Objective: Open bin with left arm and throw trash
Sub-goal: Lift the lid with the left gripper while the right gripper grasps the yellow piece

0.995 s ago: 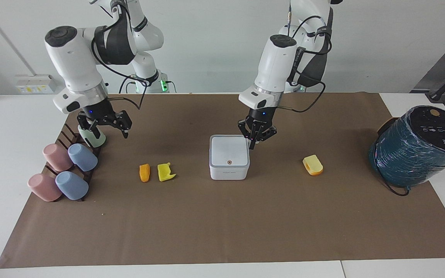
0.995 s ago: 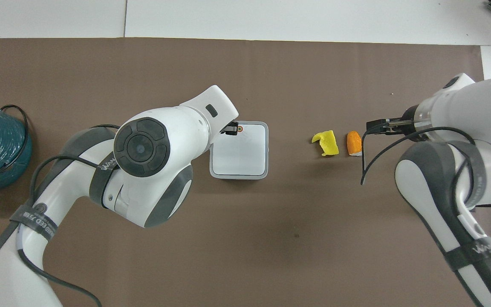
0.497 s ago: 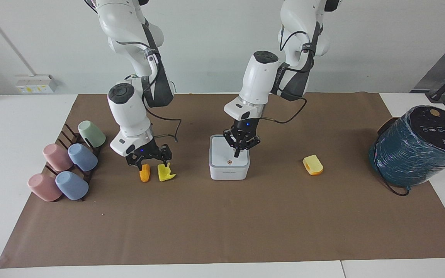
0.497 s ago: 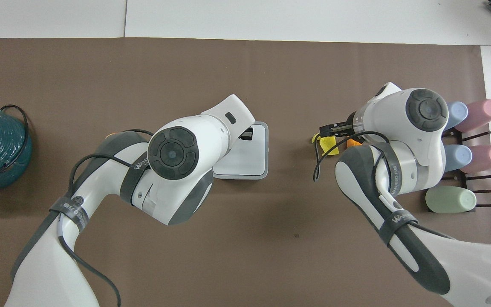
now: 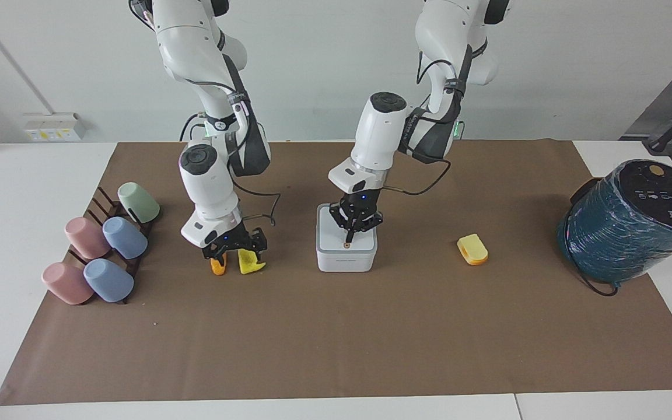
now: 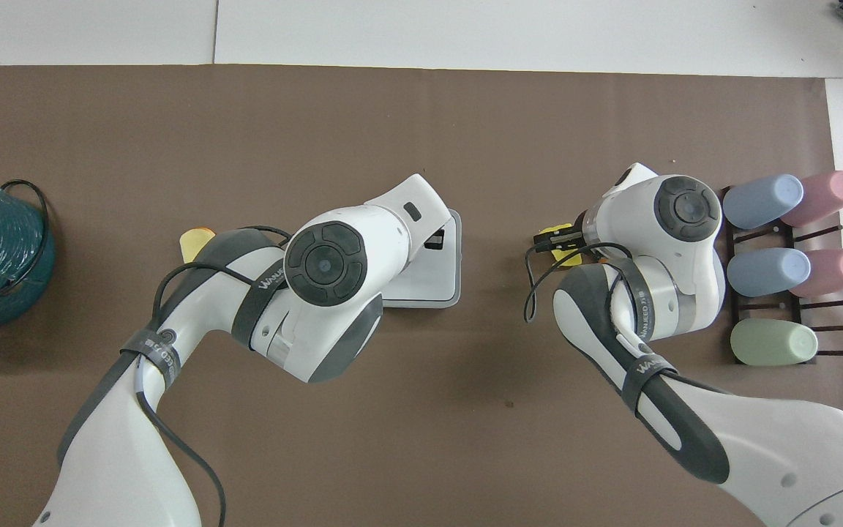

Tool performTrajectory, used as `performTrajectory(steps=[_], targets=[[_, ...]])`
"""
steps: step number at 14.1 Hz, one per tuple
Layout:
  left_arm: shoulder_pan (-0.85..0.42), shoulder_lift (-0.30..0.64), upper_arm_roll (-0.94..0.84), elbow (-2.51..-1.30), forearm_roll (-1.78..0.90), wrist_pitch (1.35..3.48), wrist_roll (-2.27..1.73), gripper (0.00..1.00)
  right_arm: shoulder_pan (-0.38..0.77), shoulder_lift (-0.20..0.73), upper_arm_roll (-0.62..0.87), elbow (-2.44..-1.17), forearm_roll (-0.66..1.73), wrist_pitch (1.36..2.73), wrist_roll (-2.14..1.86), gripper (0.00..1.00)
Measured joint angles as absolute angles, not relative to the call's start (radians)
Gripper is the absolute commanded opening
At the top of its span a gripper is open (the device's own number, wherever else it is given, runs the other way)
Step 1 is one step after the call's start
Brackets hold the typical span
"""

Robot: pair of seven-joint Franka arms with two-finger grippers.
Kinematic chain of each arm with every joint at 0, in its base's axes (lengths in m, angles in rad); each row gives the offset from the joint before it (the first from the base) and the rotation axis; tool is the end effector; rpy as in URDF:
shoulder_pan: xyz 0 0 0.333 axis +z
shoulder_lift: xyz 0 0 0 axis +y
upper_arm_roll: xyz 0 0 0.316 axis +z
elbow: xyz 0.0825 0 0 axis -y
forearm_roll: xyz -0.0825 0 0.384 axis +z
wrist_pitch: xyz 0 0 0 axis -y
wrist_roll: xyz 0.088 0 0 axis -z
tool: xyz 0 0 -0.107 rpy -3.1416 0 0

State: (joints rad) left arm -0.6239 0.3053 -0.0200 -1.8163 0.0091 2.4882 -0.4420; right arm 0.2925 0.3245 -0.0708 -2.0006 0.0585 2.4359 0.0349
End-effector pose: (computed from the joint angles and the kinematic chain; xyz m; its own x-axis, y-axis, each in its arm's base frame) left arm 0.5321 -0.3981 0.4106 0.9307 -0.1685 0.3248 -0.2271 -0.9620 0.1518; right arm 0.5991 0.1369 0.3072 0.9830 0.1466 0.1106 0.1501 -0.9884 -0.0240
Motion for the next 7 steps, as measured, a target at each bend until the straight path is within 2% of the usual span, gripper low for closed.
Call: performTrajectory(steps=[2, 4, 7], targets=[[-0.625, 0.300, -0.020, -1.792, 0.009, 2.422, -0.442, 0.00, 0.294, 0.327, -0.071, -2.007, 0.058, 2.436, 0.024, 0.34], [-0.626, 0.267, -0.020, -1.772, 0.009, 2.304, -0.442, 0.00, 0.294, 0.332, -0.071, -2.011, 0.058, 2.444, 0.017, 0.00], [-0.626, 0.166, -0.018, -1.766, 0.009, 2.081, -0.442, 0.00, 0.294, 0.338, -0.071, -2.010, 0.060, 2.457, 0.021, 0.00]])
